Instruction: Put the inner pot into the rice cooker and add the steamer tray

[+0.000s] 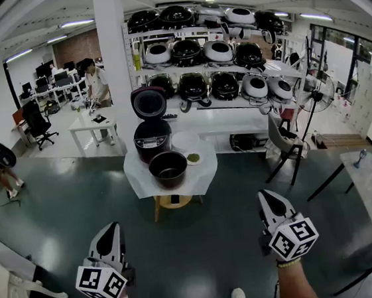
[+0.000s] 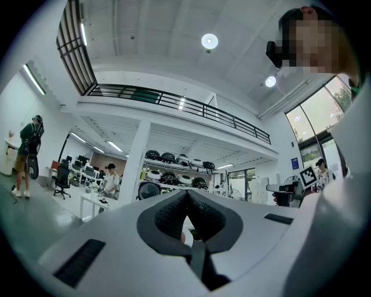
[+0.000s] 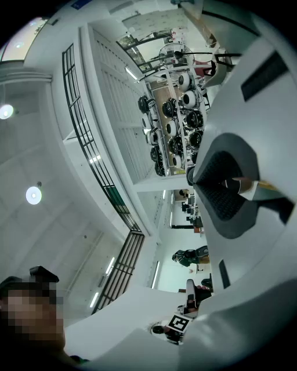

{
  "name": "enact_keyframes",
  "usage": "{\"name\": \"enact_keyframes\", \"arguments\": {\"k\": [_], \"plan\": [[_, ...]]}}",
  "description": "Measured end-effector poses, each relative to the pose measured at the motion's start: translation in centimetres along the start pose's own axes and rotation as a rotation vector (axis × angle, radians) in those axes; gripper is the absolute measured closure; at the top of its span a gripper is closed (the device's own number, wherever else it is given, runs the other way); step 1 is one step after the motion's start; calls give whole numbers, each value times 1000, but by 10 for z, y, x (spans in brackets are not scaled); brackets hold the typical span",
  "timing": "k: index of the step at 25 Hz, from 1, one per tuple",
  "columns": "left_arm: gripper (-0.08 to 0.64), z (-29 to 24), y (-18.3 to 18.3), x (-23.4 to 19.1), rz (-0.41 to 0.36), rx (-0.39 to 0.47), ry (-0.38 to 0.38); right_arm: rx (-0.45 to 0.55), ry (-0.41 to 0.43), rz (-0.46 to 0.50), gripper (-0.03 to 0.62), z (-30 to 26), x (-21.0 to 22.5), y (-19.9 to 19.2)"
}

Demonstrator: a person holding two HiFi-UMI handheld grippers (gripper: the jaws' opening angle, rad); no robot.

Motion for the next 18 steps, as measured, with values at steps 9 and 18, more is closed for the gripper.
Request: {"name": "enact_keyframes", "arguments": {"k": [9,18], "plan": [[540,13,-2,-8,-34,12,33,14,5,39,589,2,-16,4],[540,19,-7,-10,38,20,-73,46,5,-19,588,3,-25,-2]]}}
Point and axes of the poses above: the fingertips, and each gripper's own axes: z backward along the fingers, x to its right, y out of its top, the point moved 9 cm from there along z, backward along the fingers, and after that the axes turned 7 degrees about z, right-handed, at the moved point
